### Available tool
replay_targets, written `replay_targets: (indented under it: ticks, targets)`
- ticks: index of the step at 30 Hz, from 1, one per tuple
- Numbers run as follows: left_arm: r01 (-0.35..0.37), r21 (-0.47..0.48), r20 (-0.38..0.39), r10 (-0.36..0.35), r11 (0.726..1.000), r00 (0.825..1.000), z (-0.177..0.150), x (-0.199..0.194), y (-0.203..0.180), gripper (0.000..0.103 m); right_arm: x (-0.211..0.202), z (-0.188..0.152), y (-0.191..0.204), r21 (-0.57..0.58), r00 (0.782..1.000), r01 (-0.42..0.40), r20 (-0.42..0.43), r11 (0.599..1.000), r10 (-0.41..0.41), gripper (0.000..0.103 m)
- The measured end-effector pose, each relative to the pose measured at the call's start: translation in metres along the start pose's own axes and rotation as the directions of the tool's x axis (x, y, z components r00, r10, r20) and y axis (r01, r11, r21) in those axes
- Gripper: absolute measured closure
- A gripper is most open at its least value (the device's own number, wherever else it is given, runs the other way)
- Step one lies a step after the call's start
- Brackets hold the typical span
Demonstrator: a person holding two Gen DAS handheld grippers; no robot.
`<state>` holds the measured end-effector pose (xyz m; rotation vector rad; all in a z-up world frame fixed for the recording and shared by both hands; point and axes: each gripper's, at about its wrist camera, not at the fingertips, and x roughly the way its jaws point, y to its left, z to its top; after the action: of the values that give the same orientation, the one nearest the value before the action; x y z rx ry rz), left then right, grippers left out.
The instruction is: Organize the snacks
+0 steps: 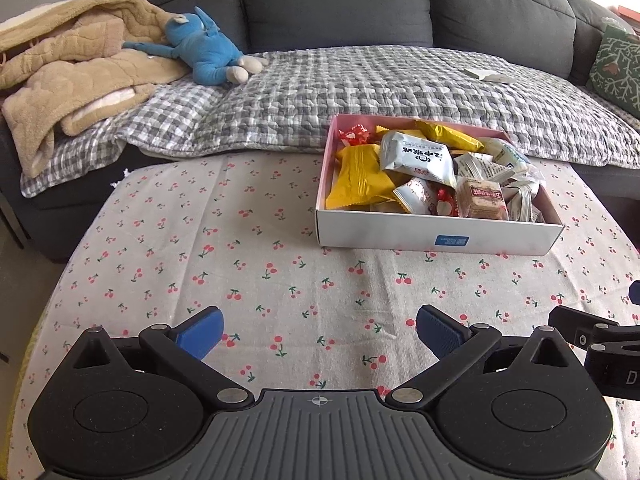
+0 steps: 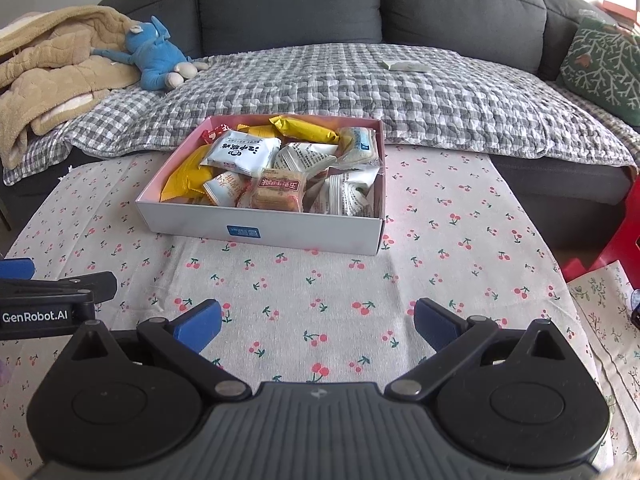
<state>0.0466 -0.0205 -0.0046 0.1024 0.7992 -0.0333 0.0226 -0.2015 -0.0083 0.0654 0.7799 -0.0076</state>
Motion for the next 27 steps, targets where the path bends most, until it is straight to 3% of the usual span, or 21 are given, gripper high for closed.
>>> replay_targets:
  ticks: [27]
  targets:
    - [0.015,0.000,0.002,-0.015,1.000,1.000,-0.0004,-0.0027,-0.0006,0.000,0.0021,-0.0013,0.0013,-0.010,1.000,-0.001,-0.021,1.000,0.001,0.001]
